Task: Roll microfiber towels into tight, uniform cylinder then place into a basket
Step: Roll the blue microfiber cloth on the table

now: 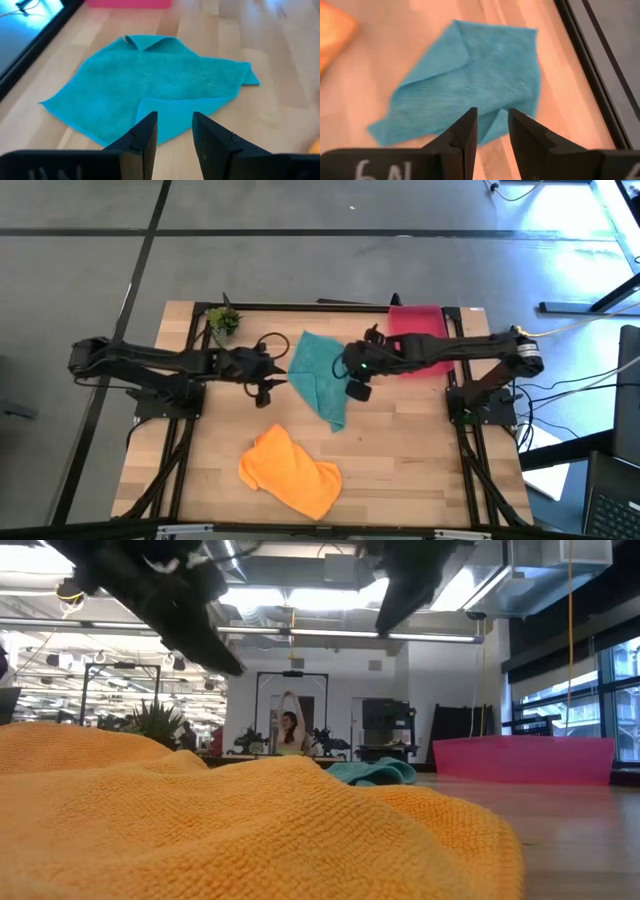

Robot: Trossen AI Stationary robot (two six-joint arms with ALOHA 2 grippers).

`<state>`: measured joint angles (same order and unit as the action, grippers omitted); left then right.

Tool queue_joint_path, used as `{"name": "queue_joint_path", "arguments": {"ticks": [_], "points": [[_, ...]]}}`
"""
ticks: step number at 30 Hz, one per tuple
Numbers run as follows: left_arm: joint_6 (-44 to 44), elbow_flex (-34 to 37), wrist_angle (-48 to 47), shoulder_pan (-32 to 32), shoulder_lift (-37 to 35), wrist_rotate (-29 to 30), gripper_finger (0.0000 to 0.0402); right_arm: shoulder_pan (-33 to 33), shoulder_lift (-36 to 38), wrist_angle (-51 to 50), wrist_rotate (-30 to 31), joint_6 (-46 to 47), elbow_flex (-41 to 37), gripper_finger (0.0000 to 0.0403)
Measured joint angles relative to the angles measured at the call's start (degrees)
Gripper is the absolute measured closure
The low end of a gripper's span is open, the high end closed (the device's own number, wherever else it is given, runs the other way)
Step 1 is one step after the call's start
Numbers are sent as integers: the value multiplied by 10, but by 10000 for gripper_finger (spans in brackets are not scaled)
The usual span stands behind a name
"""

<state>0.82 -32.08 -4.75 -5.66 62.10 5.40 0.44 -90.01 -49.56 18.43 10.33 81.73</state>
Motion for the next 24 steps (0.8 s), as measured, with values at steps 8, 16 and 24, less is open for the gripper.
{"name": "queue_joint_path", "arguments": {"ticks": [8, 16, 24], "points": [[-66, -23, 51, -55, 127, -76, 291, 47, 27, 3, 0, 1, 0, 293], [-124, -139, 30, -82, 285, -119, 291, 63, 29, 3, 0, 12, 0, 292], [-139, -224, 0, -94, 394, -94, 291, 63, 29, 0, 0, 12, 0, 294]]}}
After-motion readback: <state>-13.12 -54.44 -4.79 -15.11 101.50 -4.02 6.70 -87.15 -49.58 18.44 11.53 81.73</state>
